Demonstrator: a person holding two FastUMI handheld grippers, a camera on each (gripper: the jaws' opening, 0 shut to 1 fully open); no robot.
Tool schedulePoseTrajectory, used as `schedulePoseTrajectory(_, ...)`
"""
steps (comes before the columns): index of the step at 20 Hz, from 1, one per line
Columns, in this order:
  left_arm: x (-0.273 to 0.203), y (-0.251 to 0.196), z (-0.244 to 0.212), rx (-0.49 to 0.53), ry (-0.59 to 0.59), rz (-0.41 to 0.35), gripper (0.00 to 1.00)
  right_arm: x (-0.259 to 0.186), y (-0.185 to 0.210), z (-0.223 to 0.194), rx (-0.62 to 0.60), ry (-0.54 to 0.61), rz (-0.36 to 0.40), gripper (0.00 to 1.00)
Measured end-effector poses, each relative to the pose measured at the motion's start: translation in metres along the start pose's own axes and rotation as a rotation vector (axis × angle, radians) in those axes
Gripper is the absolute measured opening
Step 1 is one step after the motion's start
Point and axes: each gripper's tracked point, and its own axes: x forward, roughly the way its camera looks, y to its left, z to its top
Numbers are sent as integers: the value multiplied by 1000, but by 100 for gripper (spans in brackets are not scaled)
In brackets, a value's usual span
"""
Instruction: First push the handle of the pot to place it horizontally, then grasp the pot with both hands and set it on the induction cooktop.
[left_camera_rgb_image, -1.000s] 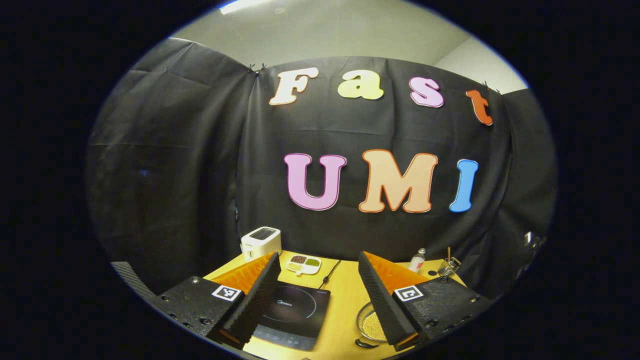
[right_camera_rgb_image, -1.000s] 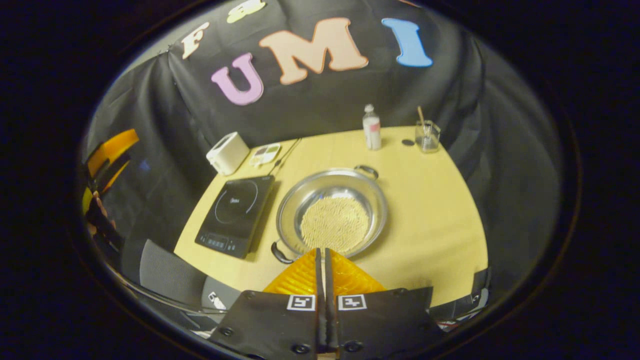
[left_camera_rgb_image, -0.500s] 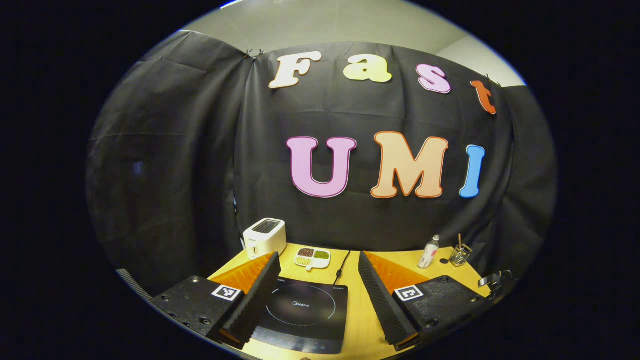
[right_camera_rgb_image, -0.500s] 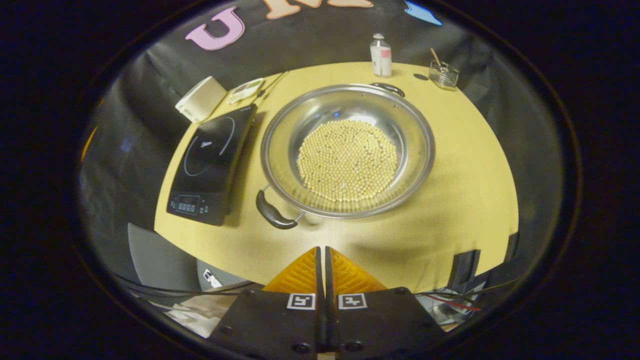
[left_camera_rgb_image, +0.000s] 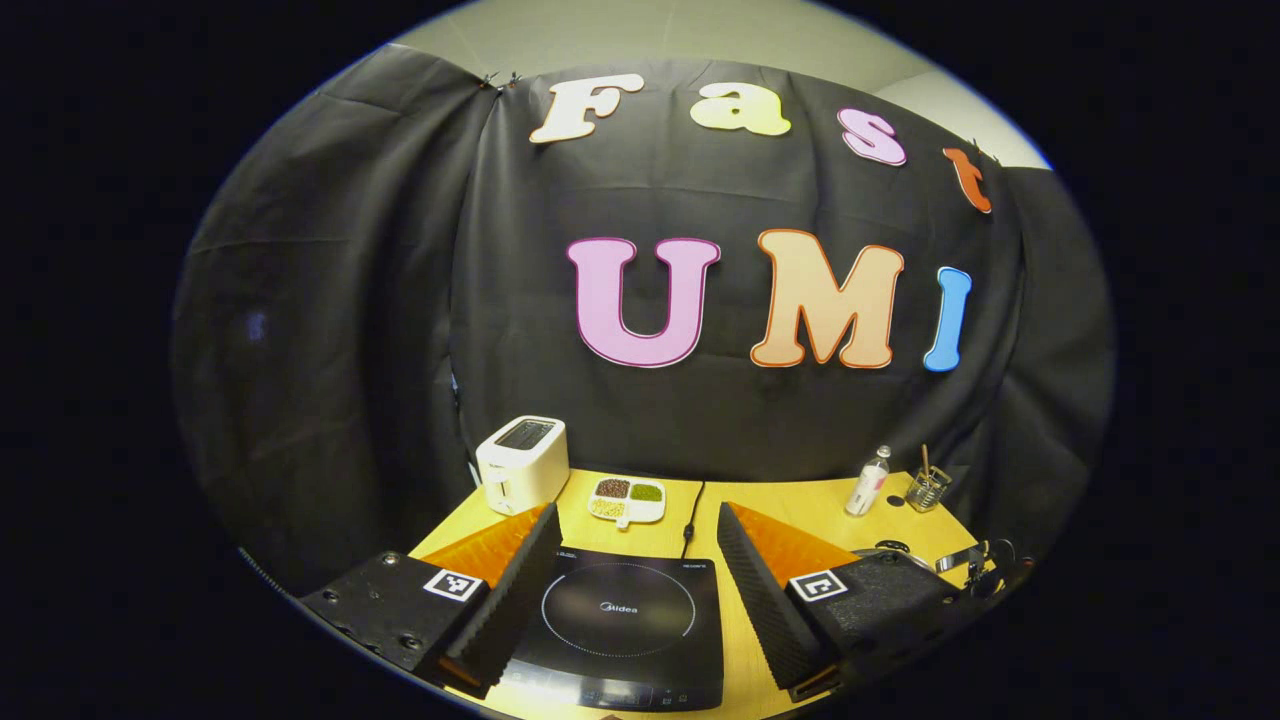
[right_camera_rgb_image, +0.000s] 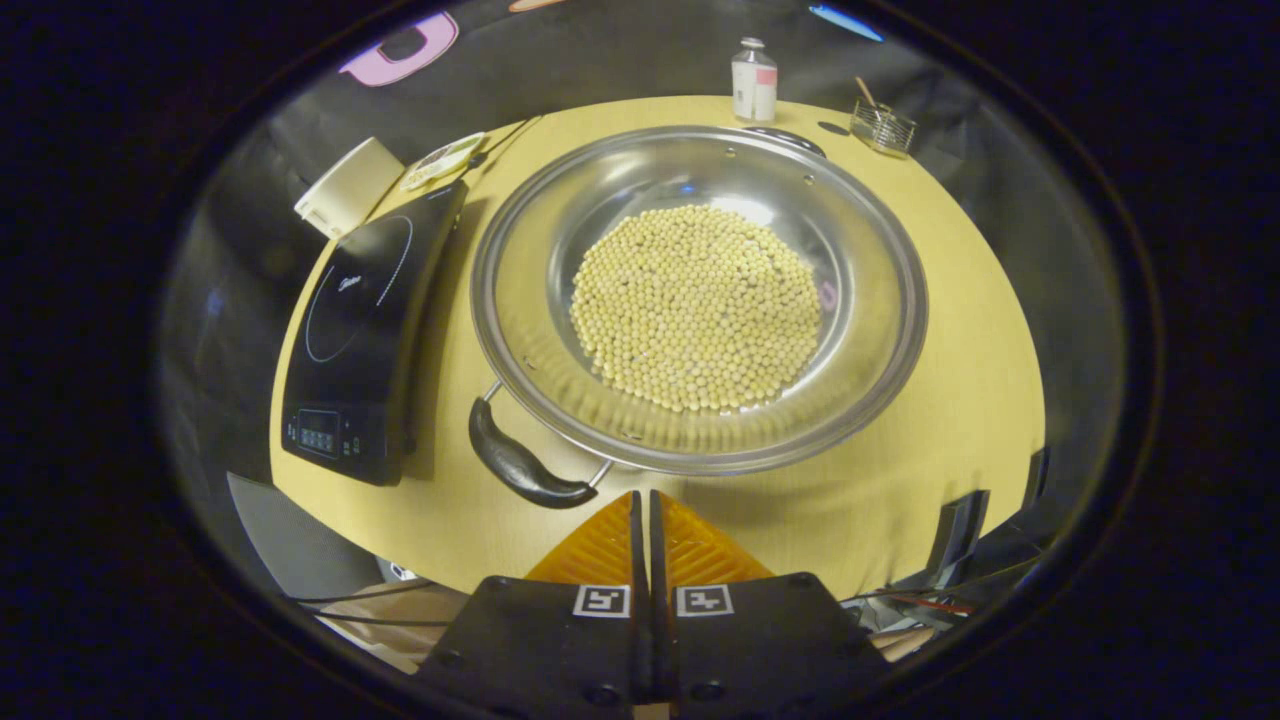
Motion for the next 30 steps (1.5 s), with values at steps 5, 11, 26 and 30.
schedulePoseTrajectory(5, 13, 2, -2, 25, 10, -56, 96, 8, 18, 8, 52, 1, -2, 0)
schedulePoseTrajectory(11, 24, -9, -12, 13, 36, -158, 96, 14, 46, 37, 163, -40, 34, 3)
schedulePoseTrajectory(26, 28, 3, -57, -114, 143, -257, 96, 41, 108, 105, 434, -196, 68, 3)
schedulePoseTrajectory(30, 29, 9, -67, -131, 172, -257, 96, 50, 118, 109, 441, -192, 73, 0)
